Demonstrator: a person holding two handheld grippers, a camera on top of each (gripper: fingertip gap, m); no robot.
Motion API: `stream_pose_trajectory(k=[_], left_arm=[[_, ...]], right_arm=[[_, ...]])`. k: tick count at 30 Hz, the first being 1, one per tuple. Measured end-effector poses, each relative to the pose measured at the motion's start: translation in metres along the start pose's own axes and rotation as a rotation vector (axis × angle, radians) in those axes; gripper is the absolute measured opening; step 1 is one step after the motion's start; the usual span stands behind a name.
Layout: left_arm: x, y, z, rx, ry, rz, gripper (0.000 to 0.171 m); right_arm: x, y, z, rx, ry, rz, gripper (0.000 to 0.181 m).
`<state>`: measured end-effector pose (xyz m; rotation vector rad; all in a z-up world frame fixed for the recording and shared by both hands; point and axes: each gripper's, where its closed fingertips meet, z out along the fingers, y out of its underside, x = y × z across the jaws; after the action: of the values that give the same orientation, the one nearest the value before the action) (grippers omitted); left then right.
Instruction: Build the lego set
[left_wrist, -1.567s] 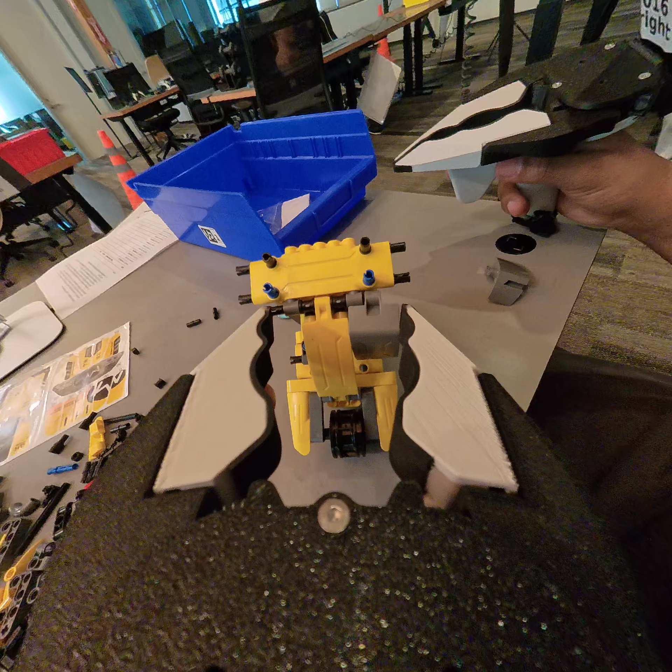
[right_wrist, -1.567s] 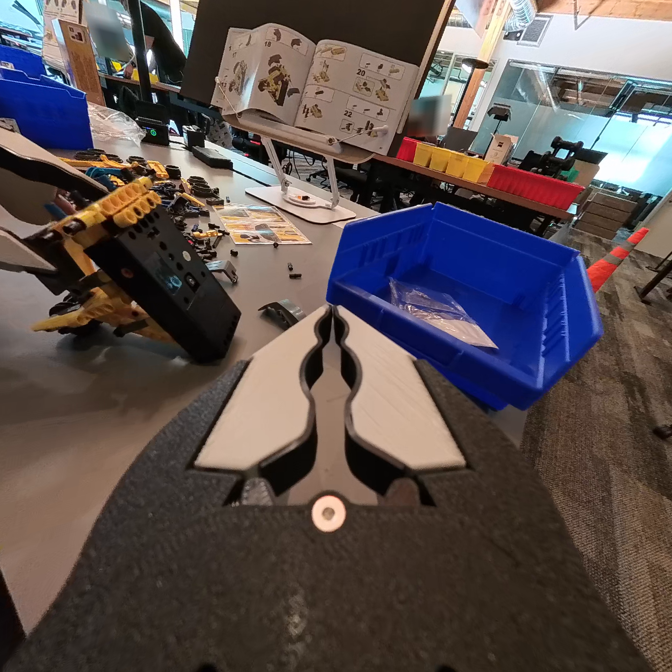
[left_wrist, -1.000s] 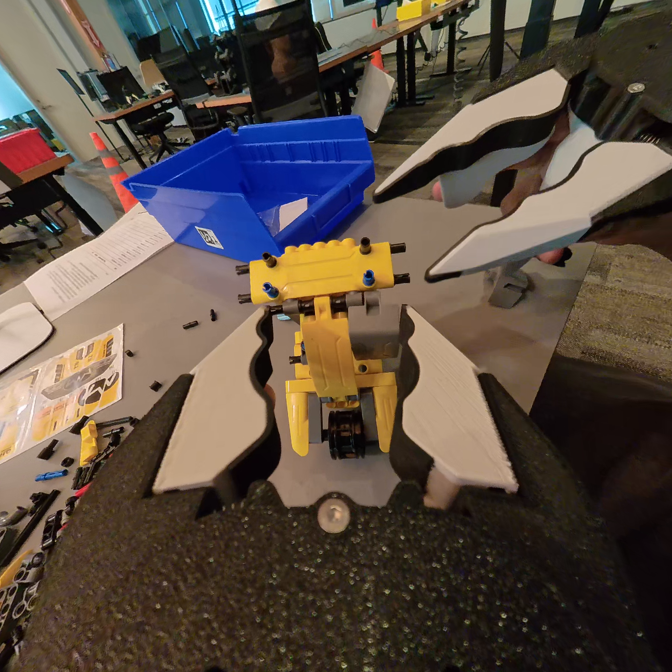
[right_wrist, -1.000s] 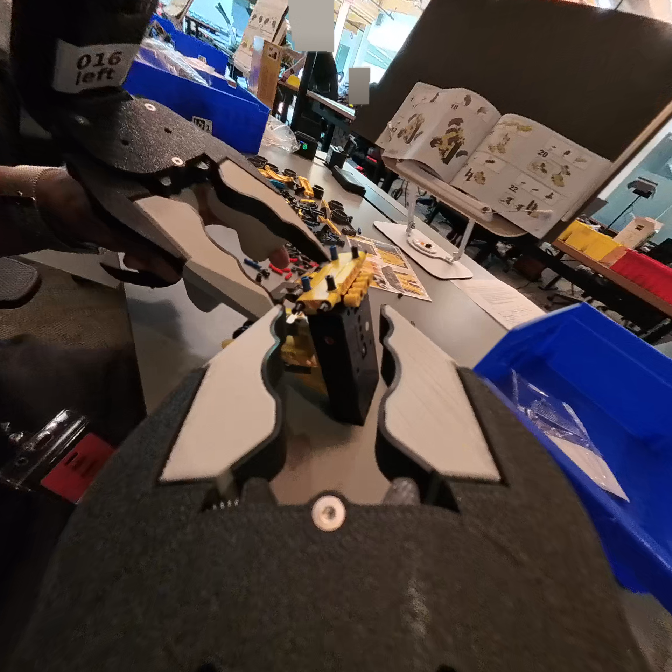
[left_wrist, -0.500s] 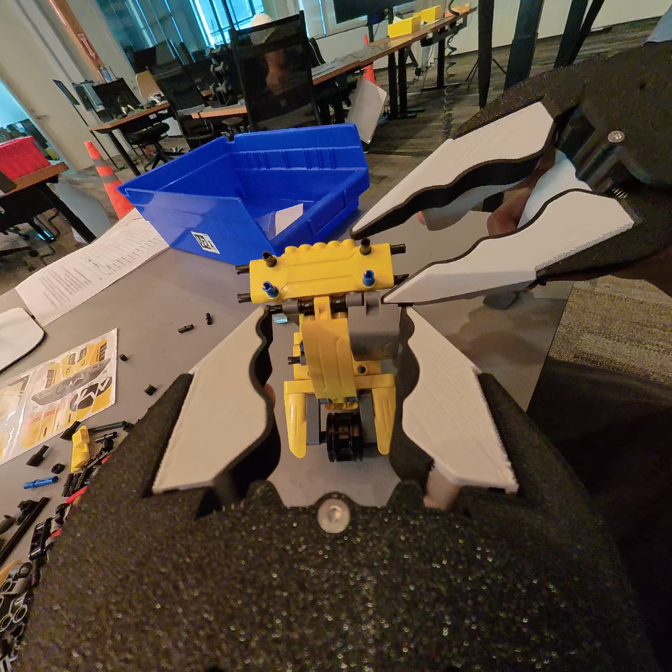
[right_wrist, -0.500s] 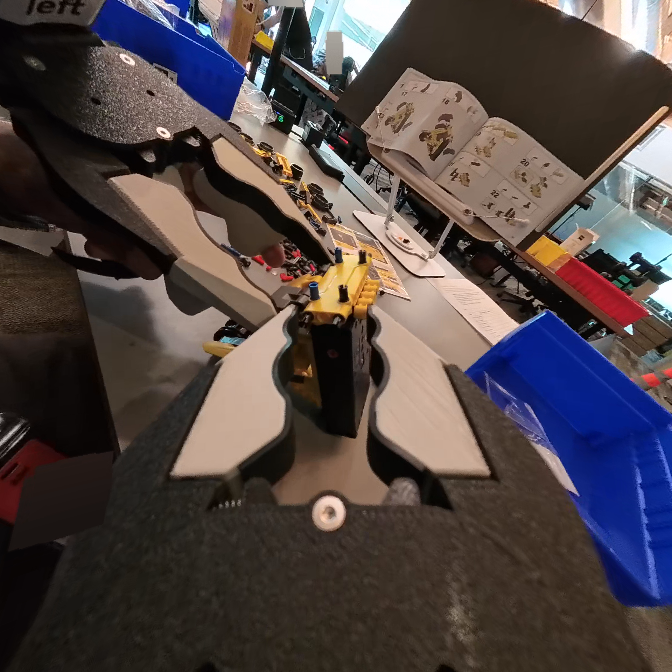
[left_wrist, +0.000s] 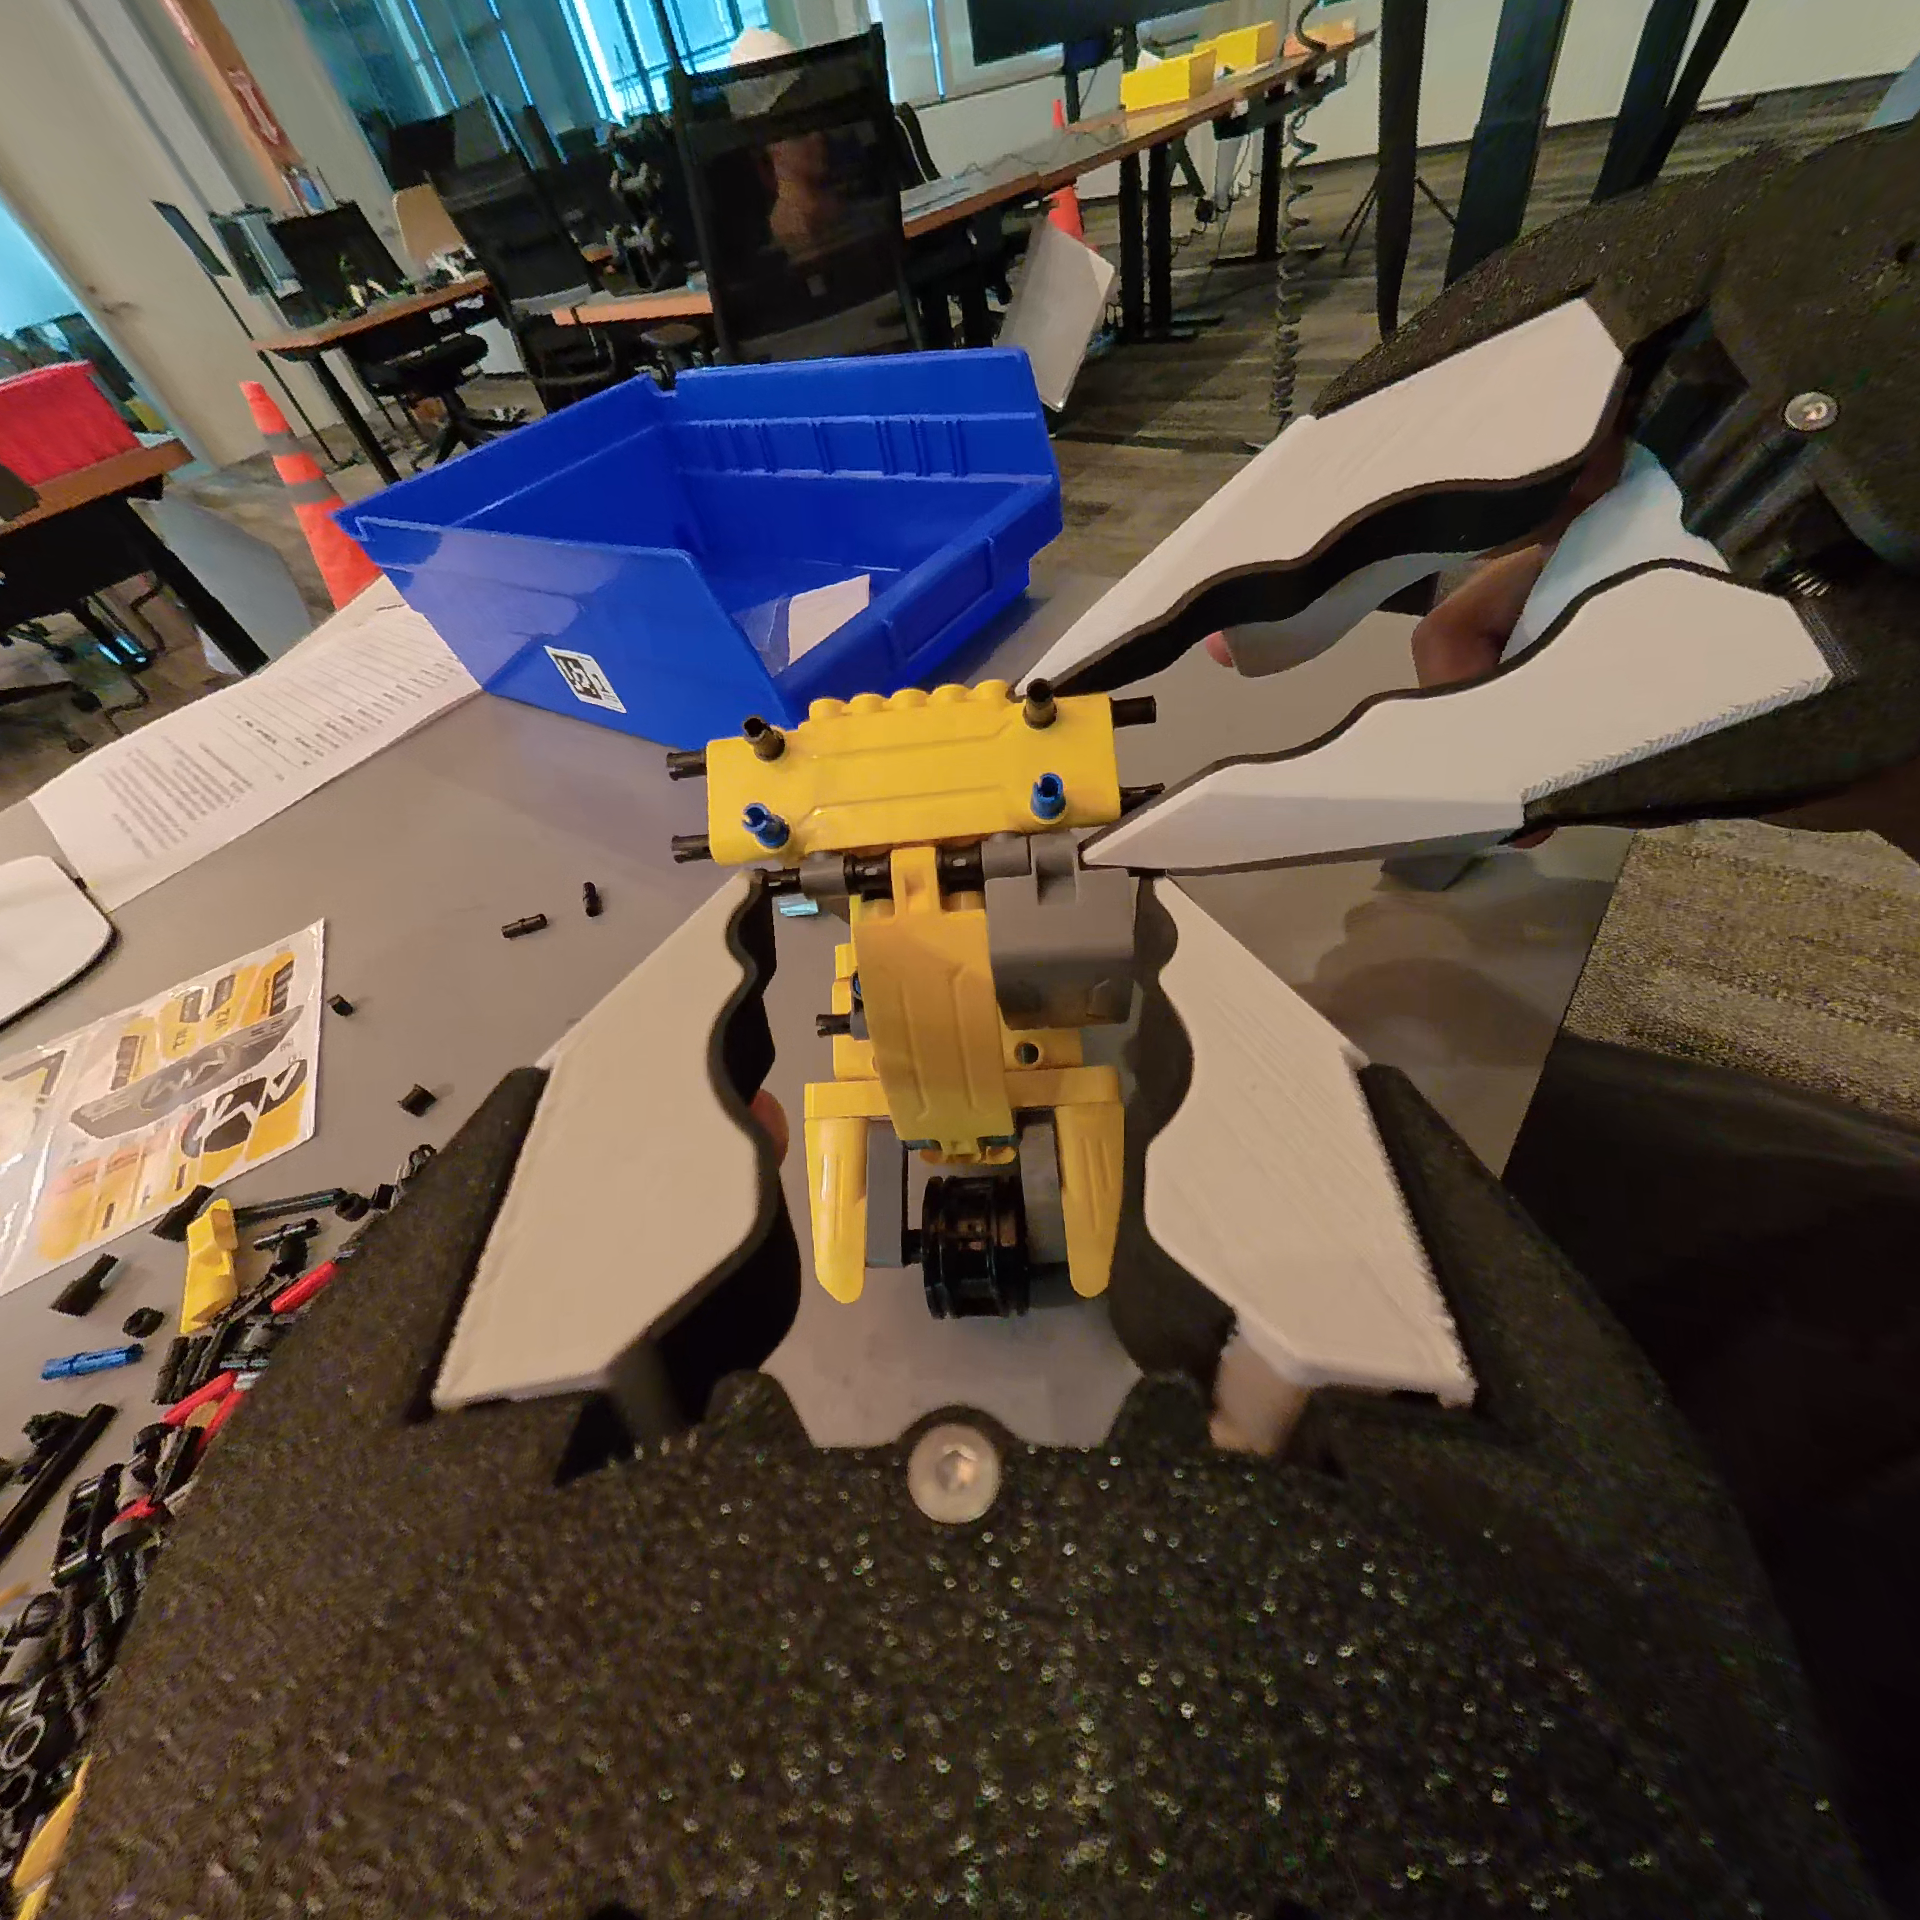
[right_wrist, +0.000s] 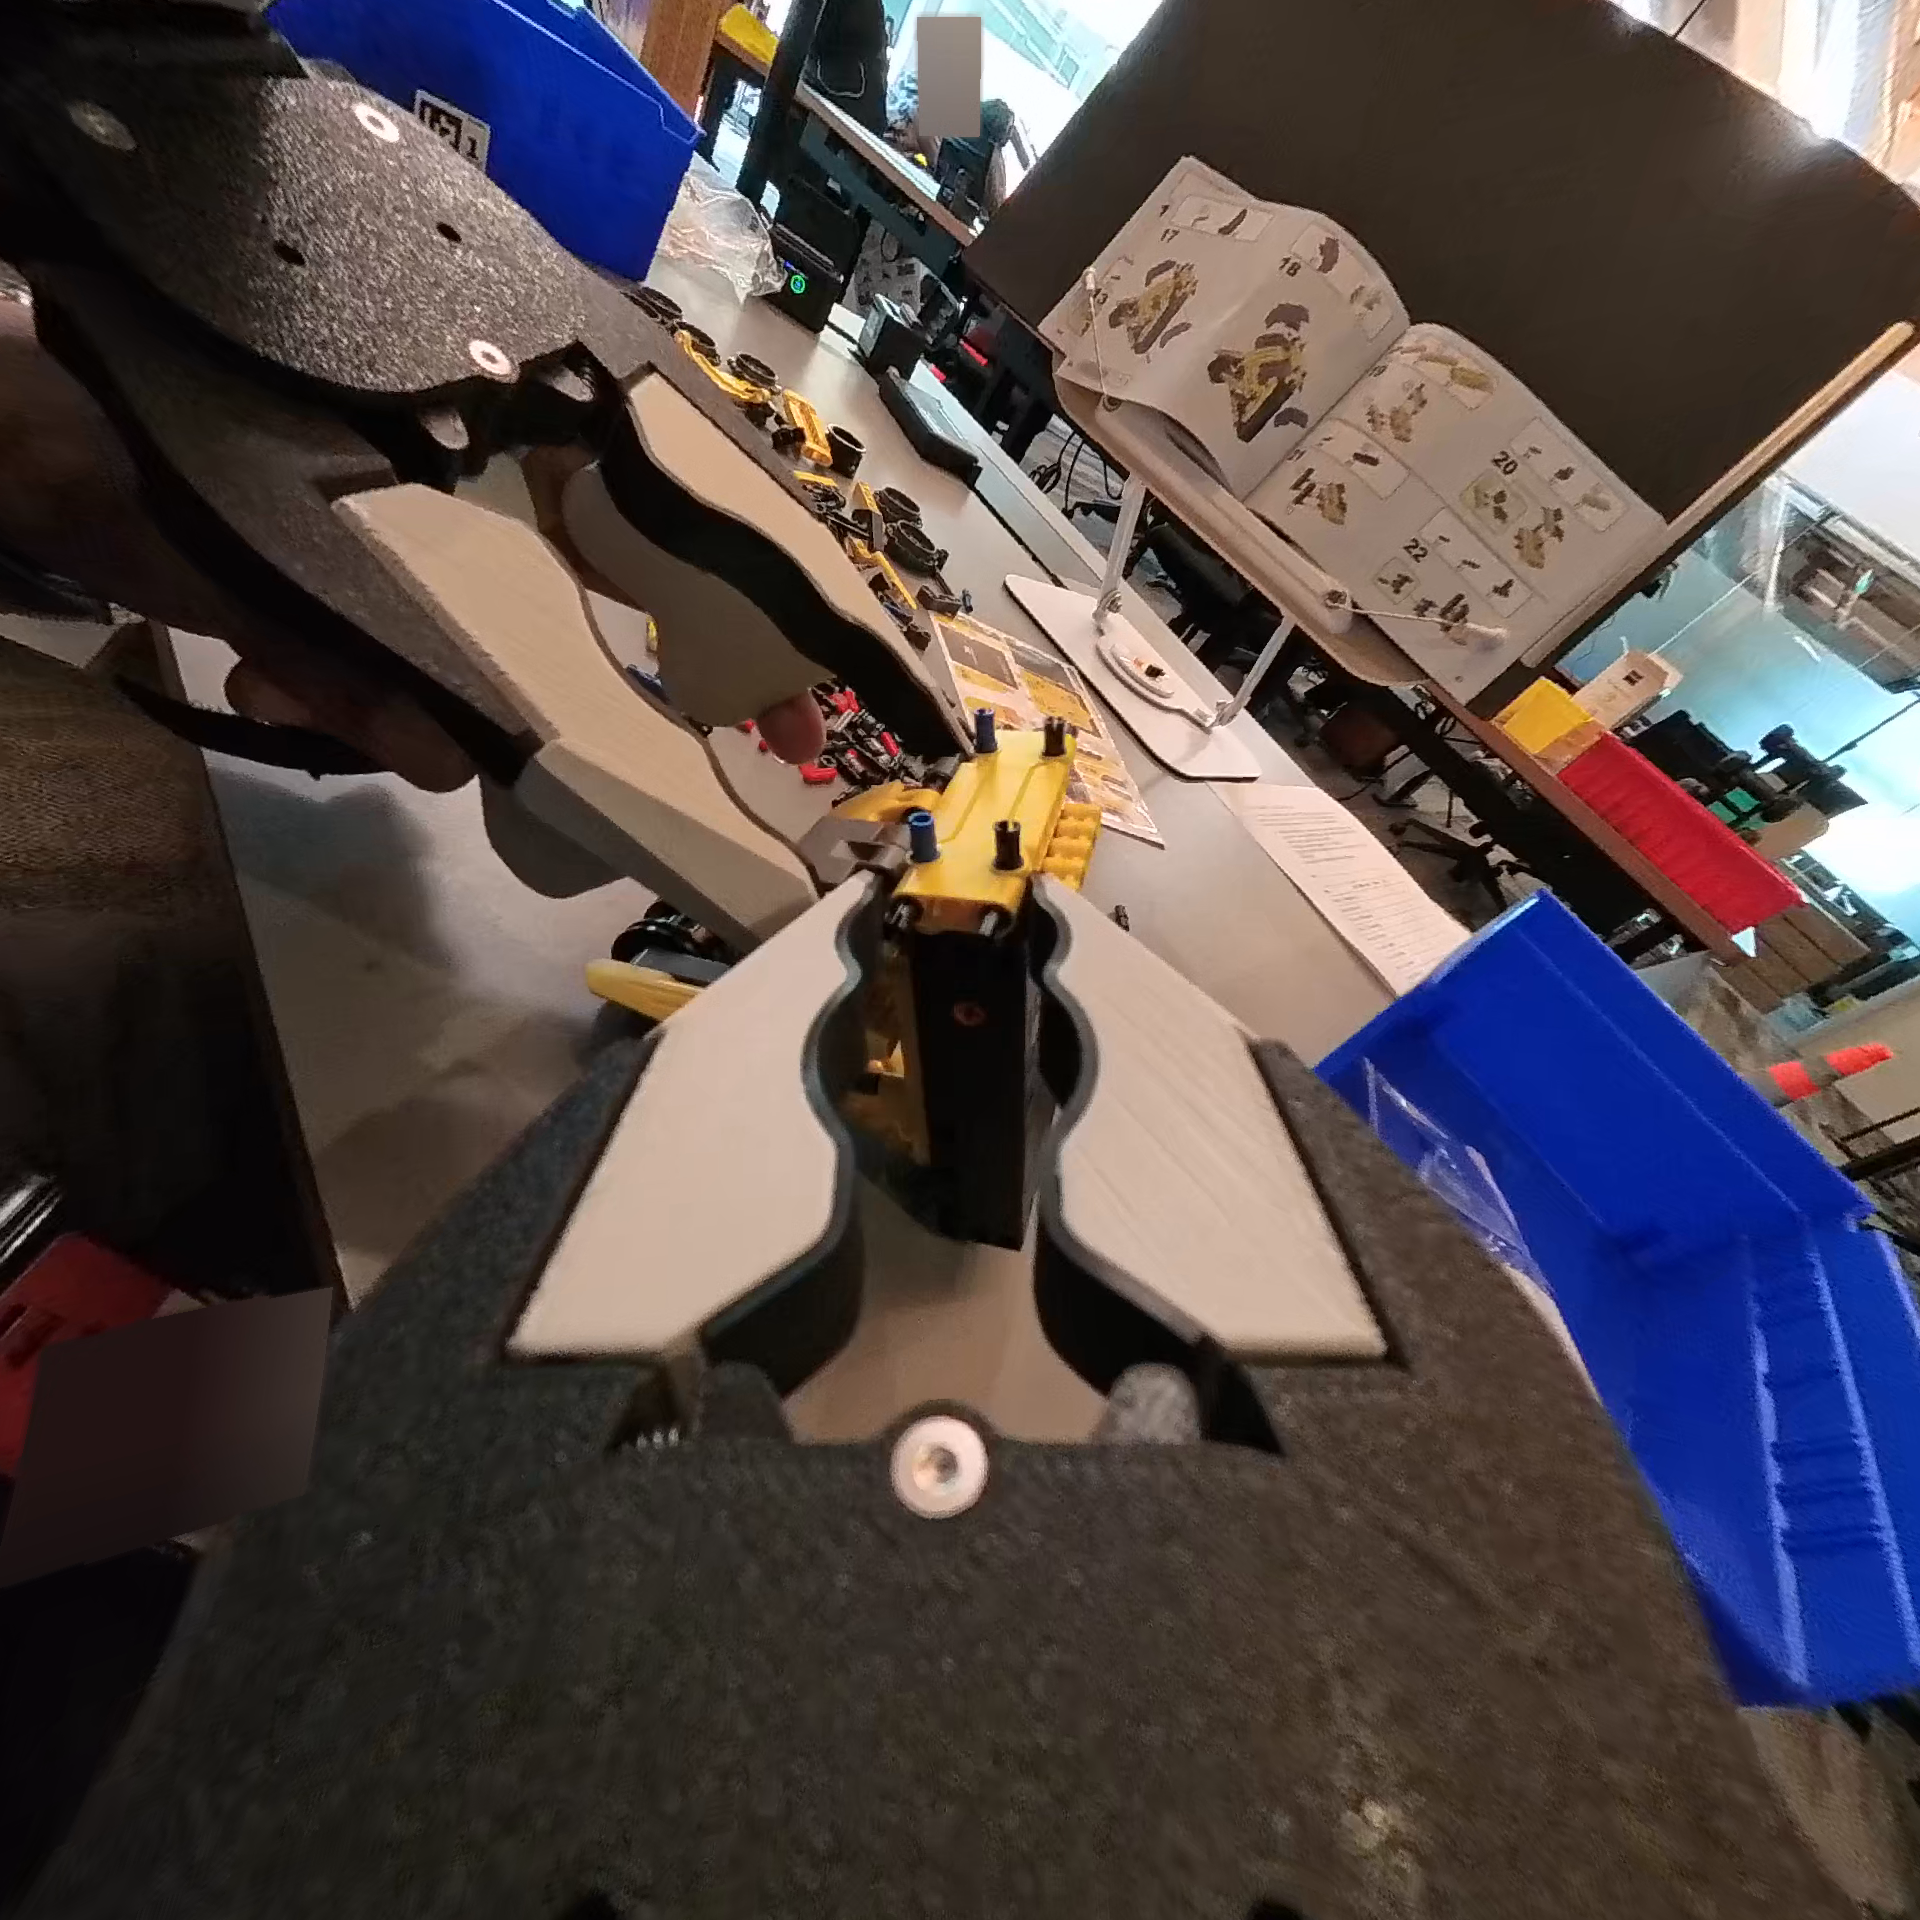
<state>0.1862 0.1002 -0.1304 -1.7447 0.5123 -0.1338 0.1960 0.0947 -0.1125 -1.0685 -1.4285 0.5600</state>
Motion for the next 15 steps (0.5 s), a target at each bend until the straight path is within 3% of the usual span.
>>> stream_pose_trajectory(k=[15], left_arm=[[-0.0014, 0.0019, 0.0010, -0.006, -0.030, 0.009, 0.069]], right_arm=[[0.0003, 0.0005, 0.0033, -0.017, 0.033, 0.040, 0.025]])
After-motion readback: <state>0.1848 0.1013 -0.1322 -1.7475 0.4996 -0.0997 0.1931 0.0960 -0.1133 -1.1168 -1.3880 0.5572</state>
